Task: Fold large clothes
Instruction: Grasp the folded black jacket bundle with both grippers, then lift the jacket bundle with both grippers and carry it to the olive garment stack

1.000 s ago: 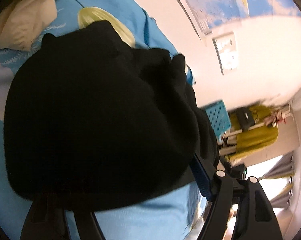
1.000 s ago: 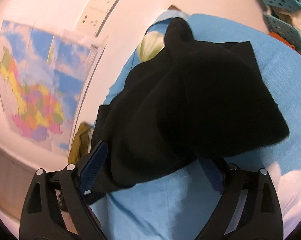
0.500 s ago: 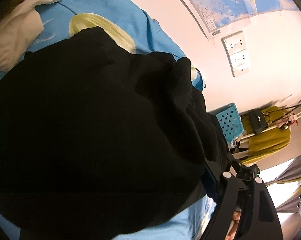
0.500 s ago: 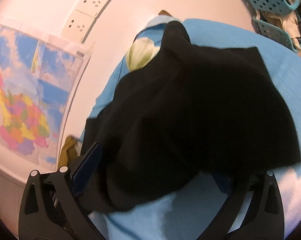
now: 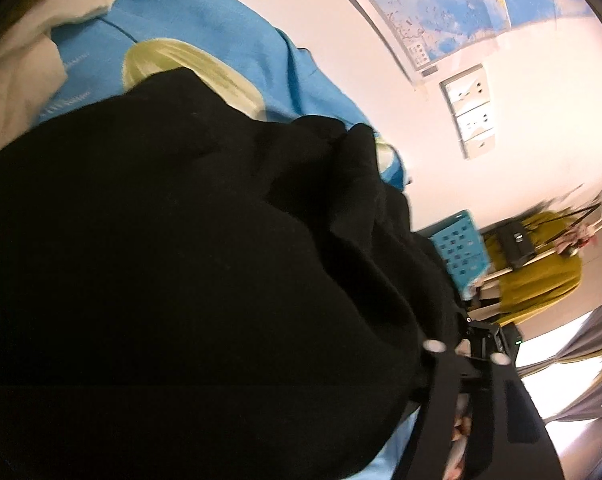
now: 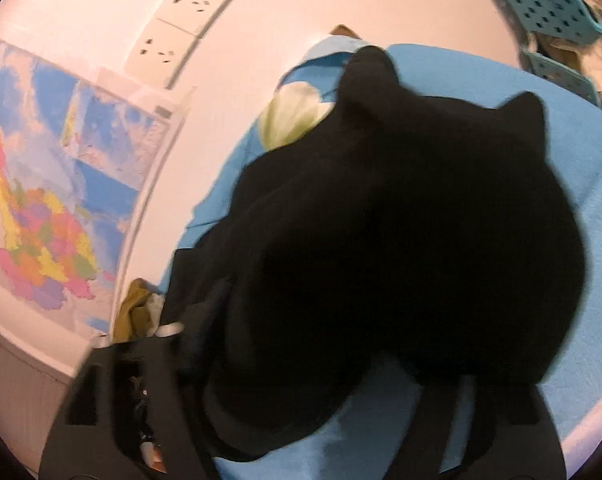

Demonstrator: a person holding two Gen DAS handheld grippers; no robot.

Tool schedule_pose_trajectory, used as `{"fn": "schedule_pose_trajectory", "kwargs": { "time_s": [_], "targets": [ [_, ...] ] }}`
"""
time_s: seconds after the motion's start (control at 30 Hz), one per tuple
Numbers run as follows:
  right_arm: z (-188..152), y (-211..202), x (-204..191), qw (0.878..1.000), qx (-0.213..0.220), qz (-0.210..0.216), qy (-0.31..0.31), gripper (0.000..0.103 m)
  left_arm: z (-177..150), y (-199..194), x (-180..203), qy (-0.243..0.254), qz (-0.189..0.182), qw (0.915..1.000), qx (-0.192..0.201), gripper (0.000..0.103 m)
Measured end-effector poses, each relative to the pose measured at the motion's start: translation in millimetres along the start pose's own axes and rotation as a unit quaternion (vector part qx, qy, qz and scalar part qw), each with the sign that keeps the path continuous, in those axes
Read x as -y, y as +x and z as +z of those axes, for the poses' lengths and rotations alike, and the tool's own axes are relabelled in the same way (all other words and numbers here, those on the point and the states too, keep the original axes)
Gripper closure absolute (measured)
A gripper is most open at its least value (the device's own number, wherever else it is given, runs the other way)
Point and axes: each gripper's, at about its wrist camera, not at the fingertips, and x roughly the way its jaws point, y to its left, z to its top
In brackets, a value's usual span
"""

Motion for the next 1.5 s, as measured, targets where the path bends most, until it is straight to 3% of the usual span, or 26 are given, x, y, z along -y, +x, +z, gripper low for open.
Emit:
{"fn": "schedule_pose_trajectory", "kwargs": {
  "time_s": [0.03, 0.1, 0.13, 0.17, 0.2, 0.27, 0.33, 0.5, 0.73, 0.87, 1.0, 1.13, 1.3, 1.37, 1.43, 1.5],
  "targets": [
    [-1, 4, -6, 1.000, -0.003, -0.012, -0.015, 0.013, 2, 2, 1, -0.001, 0.001, 1.0000, -0.004, 0.027],
    [-1, 10, -12, 0.999, -0.005, -0.029, -0.030, 0.015, 5, 3, 4, -0.004, 0.000, 1.0000, -0.008, 0.026],
    [0, 11, -13, 0.998, -0.005, -0.042, -0.042, 0.029, 6, 5, 5, -0.001, 0.003, 1.0000, -0.010, 0.027],
    [2, 11, -11, 0.998, -0.009, -0.040, -0.045, 0.057, 7, 5, 5, 0.002, 0.006, 0.9999, -0.012, 0.032],
    [5, 10, -8, 0.999, -0.014, -0.022, -0.039, 0.063, 9, 6, 6, 0.009, 0.021, 0.9996, -0.014, 0.047],
    [7, 5, -6, 0.999, -0.018, 0.003, -0.034, 0.072, 10, 3, 6, 0.011, 0.019, 0.9996, -0.017, 0.055],
    [6, -3, -15, 0.998, -0.012, 0.015, -0.054, 0.074, 9, -1, 11, 0.021, 0.027, 0.9993, -0.015, 0.061],
    [13, -25, -47, 0.995, 0.005, 0.052, -0.090, 0.076, 13, -18, 33, 0.051, 0.032, 0.9981, -0.010, 0.066],
    [38, -45, -125, 0.982, 0.034, 0.094, -0.161, 0.077, 53, -56, 81, 0.102, 0.016, 0.9947, 0.003, 0.068],
    [54, -50, -187, 0.970, 0.061, 0.133, -0.195, 0.077, 85, -102, 114, 0.143, 0.015, 0.9882, 0.052, 0.068],
    [62, -36, -257, 0.954, 0.068, 0.186, -0.225, 0.077, 123, -175, 134, 0.175, 0.023, 0.9763, 0.125, 0.068],
    [57, 6, -341, 0.935, 0.050, 0.238, -0.258, 0.077, 157, -245, 128, 0.186, 0.055, 0.9627, 0.188, 0.068],
    [38, 74, -444, 0.916, 0.029, 0.284, -0.280, 0.077, 216, -331, 96, 0.174, 0.126, 0.9407, 0.262, 0.068],
    [18, 97, -478, 0.903, 0.032, 0.309, -0.296, 0.077, 237, -363, 79, 0.173, 0.141, 0.9303, 0.291, 0.068],
    [-11, 125, -499, 0.892, 0.019, 0.330, -0.309, 0.077, 249, -391, 54, 0.174, 0.141, 0.9214, 0.317, 0.067],
    [-41, 156, -501, 0.889, -0.015, 0.333, -0.314, 0.076, 249, -414, 14, 0.160, 0.145, 0.9136, 0.344, 0.067]
  ]
}}
